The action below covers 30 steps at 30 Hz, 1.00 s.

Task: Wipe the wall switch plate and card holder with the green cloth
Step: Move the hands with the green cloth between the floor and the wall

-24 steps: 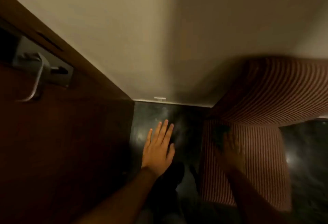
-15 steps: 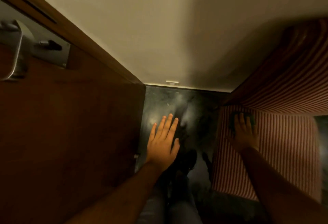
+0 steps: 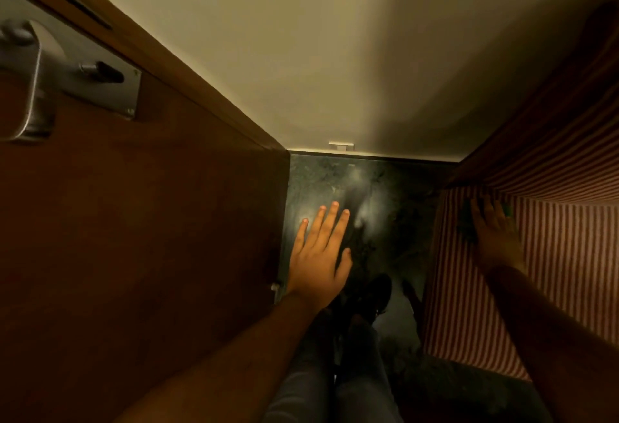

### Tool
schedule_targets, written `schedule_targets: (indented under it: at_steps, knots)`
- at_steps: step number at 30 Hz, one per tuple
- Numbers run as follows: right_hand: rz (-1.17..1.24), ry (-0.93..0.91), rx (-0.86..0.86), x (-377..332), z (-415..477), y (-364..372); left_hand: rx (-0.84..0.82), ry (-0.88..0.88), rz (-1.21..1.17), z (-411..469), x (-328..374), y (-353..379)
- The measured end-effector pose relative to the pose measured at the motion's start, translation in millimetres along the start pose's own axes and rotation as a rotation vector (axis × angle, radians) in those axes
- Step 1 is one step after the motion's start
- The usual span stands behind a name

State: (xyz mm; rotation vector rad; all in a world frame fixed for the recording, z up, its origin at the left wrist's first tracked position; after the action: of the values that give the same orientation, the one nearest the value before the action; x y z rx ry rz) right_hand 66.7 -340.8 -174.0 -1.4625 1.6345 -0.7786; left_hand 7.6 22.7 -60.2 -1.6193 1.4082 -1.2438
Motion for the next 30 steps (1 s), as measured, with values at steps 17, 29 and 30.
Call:
schedule_targets:
  at_steps: [17, 29, 30]
  knots:
    - [0.099, -0.01, 0.121, -48, -24, -25, -0.079, 0.087, 0.081, 34, 11, -18]
    - [0.131, 0.037, 0.114, -48, -32, -30, -0.154, 0.147, 0.056, 46, 50, -10]
    - [0.131, 0.042, 0.111, -49, -33, -31, -0.16, 0.149, 0.064, 46, 52, -11]
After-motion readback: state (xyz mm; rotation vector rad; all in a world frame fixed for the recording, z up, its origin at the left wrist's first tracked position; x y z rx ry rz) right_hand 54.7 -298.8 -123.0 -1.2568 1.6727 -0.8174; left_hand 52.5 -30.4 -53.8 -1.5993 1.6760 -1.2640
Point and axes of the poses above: each hand's wrist, its own z-axis towards the middle knuckle, its own y-axis out of the palm, x = y × z, the point moved 3 cm from there along z, towards the middle knuckle, and after that the axes turned 4 degrees about -y, right-handed, at the moved point
